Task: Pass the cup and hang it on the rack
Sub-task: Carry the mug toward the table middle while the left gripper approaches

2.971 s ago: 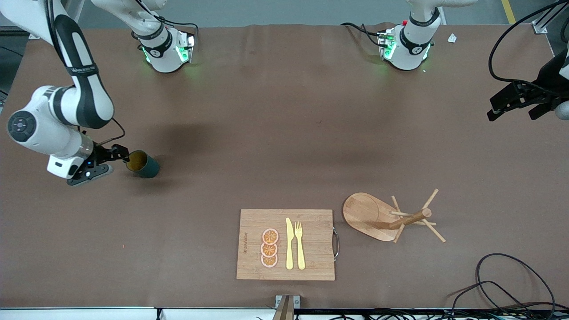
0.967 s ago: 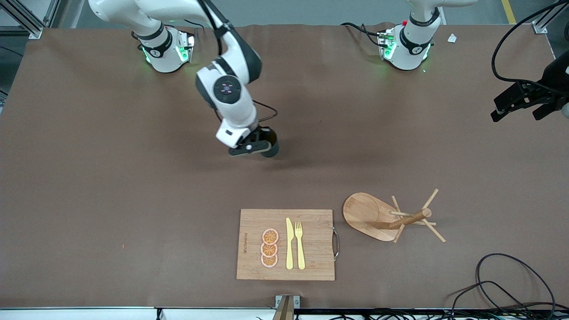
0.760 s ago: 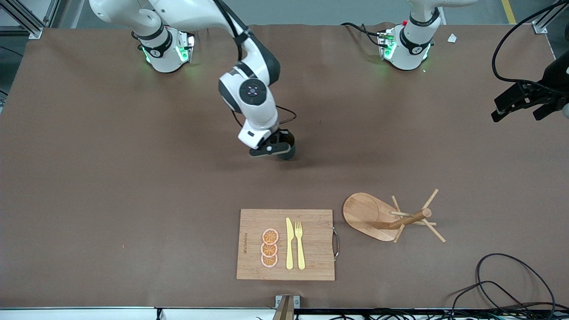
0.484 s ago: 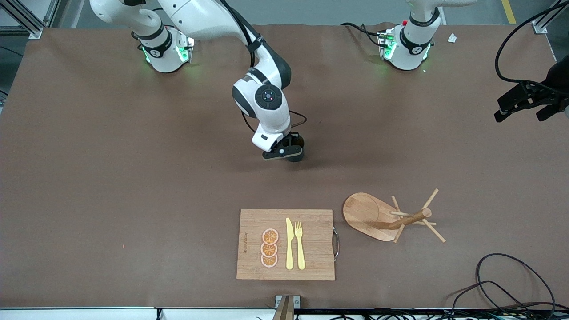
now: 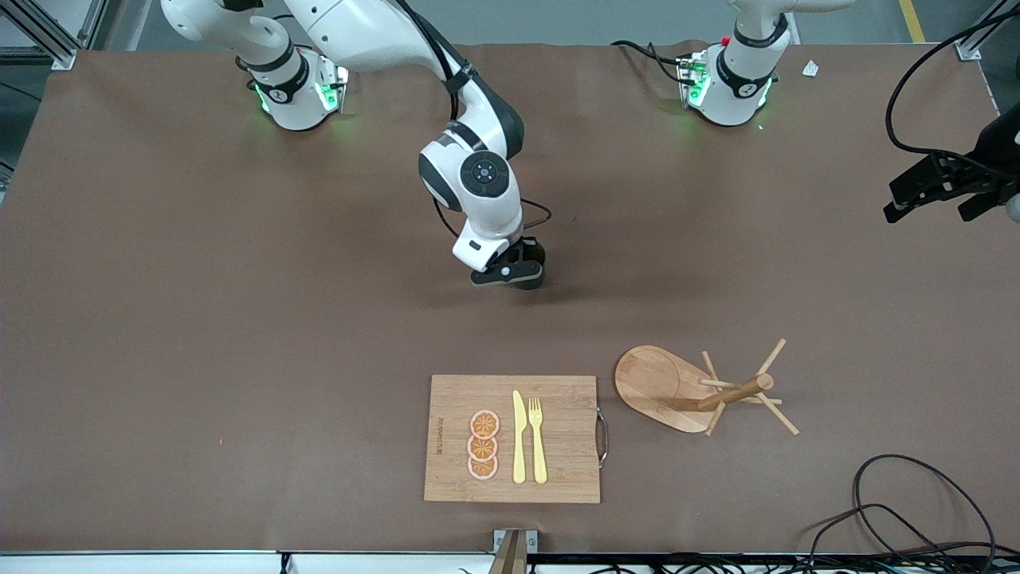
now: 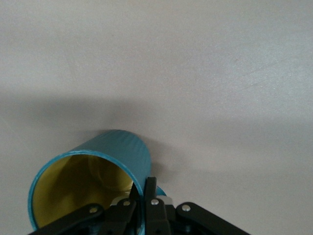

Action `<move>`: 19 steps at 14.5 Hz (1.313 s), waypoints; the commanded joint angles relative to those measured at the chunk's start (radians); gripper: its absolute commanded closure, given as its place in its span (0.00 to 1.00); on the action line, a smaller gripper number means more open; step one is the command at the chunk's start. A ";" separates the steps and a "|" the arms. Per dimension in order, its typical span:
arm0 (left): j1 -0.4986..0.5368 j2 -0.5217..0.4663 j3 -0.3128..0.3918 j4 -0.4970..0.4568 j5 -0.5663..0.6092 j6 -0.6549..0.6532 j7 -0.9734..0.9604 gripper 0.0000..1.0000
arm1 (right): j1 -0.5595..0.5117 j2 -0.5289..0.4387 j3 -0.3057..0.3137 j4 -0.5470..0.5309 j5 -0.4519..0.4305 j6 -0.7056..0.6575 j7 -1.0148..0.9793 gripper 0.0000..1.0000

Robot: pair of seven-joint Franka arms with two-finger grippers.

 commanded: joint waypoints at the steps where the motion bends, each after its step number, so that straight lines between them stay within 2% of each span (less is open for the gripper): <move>1: -0.002 0.002 -0.004 0.005 -0.002 -0.005 -0.062 0.00 | 0.015 0.000 -0.015 0.011 -0.025 -0.019 0.025 0.04; 2: -0.007 0.002 -0.010 0.006 -0.003 -0.005 -0.112 0.00 | 0.008 -0.002 -0.013 0.013 -0.037 -0.019 0.021 0.00; 4: -0.028 0.004 -0.013 0.009 -0.003 -0.005 -0.242 0.00 | -0.007 -0.014 -0.013 0.017 -0.037 -0.055 0.015 0.00; 8: -0.103 0.018 -0.030 0.012 0.004 -0.005 -0.495 0.00 | -0.093 -0.113 -0.006 0.066 -0.014 -0.259 -0.008 0.00; 10: -0.151 0.033 -0.047 0.012 0.009 -0.005 -0.652 0.00 | -0.143 -0.172 -0.010 0.065 0.042 -0.330 -0.007 0.00; 13: -0.235 0.064 -0.059 0.014 0.026 -0.002 -0.859 0.00 | -0.295 -0.257 -0.013 0.065 0.055 -0.494 -0.002 0.00; 15: -0.319 0.085 -0.061 0.014 0.095 0.001 -0.953 0.00 | -0.433 -0.302 -0.012 0.068 0.047 -0.580 -0.031 0.00; 17: -0.407 0.120 -0.064 0.014 0.136 0.007 -1.075 0.00 | -0.510 -0.340 -0.016 0.069 0.029 -0.629 -0.186 0.00; 19: -0.488 0.166 -0.064 0.026 0.165 0.018 -1.200 0.00 | -0.594 -0.368 -0.027 0.069 -0.037 -0.677 -0.331 0.00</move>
